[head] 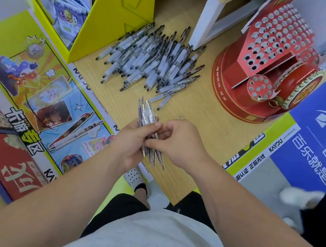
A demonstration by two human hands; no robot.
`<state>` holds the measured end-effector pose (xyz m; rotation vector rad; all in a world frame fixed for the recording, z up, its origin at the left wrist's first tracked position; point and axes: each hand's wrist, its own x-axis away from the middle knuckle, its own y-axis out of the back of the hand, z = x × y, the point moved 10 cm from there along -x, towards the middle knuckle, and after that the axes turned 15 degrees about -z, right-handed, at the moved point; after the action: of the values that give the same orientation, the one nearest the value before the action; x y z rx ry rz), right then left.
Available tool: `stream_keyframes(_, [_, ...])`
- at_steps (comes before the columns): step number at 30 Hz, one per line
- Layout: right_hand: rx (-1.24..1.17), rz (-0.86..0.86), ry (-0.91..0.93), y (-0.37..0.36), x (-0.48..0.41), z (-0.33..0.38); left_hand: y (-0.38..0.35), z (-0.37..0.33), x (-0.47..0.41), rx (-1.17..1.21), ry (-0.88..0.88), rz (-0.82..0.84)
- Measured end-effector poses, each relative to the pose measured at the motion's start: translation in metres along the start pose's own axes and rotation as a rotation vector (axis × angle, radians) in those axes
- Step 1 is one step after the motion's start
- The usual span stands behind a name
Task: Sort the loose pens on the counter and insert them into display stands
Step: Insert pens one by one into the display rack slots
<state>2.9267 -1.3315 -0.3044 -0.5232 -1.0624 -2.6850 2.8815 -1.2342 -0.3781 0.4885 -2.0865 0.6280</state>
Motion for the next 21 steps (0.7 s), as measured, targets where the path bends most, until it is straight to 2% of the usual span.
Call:
stream_keyframes(3, [-0.135,0.024,-0.009,-0.003,-0.003,-0.001,0.01,-0.002,-0.002,0.096,0.05,-0.024])
stream_keyframes(5, [-0.176,-0.069,-0.006,0.005,-0.013,-0.009,0.021,-0.004,-0.003,0.121,0.055,-0.052])
stream_keyframes(8, [0.162,-0.139,0.213,0.007,-0.029,-0.02,0.035,-0.006,-0.001,0.118,0.04,-0.102])
stream_keyframes(12, [0.617,0.063,0.435,-0.025,-0.03,-0.042,0.048,-0.01,0.008,0.125,0.038,-0.13])
stream_keyframes(14, [0.751,0.071,0.504,-0.031,-0.03,-0.046,0.054,-0.012,0.012,0.13,0.027,-0.138])
stream_keyframes(18, [0.821,0.017,0.475,-0.025,-0.034,-0.049,0.064,-0.016,0.016,0.12,-0.008,-0.159])
stream_keyframes(21, [0.727,-0.002,0.352,-0.015,-0.033,-0.059,0.065,-0.015,0.017,0.089,-0.029,-0.172])
